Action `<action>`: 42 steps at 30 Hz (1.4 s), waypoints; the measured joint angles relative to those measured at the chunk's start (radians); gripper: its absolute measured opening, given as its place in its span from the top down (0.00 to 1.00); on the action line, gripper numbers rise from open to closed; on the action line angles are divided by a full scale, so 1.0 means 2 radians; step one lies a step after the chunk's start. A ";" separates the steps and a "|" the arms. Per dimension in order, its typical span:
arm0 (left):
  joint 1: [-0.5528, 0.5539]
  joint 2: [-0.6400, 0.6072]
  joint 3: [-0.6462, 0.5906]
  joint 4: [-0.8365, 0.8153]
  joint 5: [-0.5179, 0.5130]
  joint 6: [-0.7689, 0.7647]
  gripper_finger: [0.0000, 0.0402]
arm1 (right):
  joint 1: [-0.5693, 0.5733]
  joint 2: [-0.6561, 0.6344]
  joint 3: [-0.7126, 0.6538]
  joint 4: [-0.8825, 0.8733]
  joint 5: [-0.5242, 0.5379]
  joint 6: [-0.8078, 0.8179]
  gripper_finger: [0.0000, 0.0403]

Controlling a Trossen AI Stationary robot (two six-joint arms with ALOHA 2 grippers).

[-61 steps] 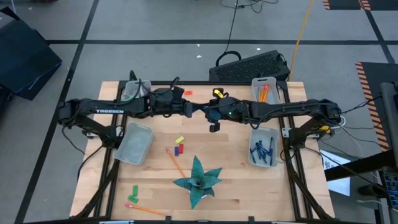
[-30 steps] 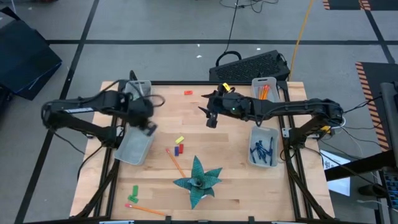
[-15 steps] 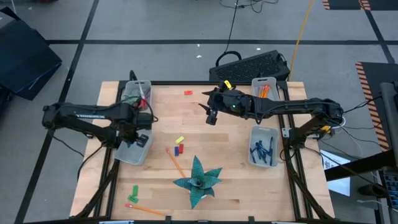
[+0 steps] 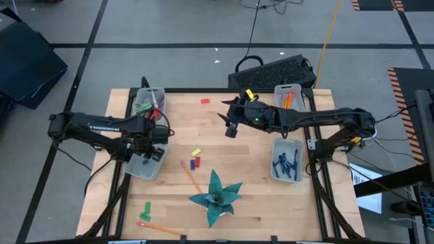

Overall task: Sort crayons/erasers/pens/pencils in bins
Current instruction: Put the orange eraser into the bottom left gray bin

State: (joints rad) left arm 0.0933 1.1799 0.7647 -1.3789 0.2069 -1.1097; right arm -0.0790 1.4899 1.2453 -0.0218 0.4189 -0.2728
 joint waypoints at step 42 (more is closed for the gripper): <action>0.316 0.370 0.313 0.419 -0.025 0.688 0.28 | 0.103 -0.122 0.000 -0.181 0.017 0.179 0.47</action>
State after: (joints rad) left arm 0.7249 1.9205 1.3914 -0.5401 0.1576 0.2663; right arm 0.1280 1.2457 1.2449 -0.3847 0.4524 0.0847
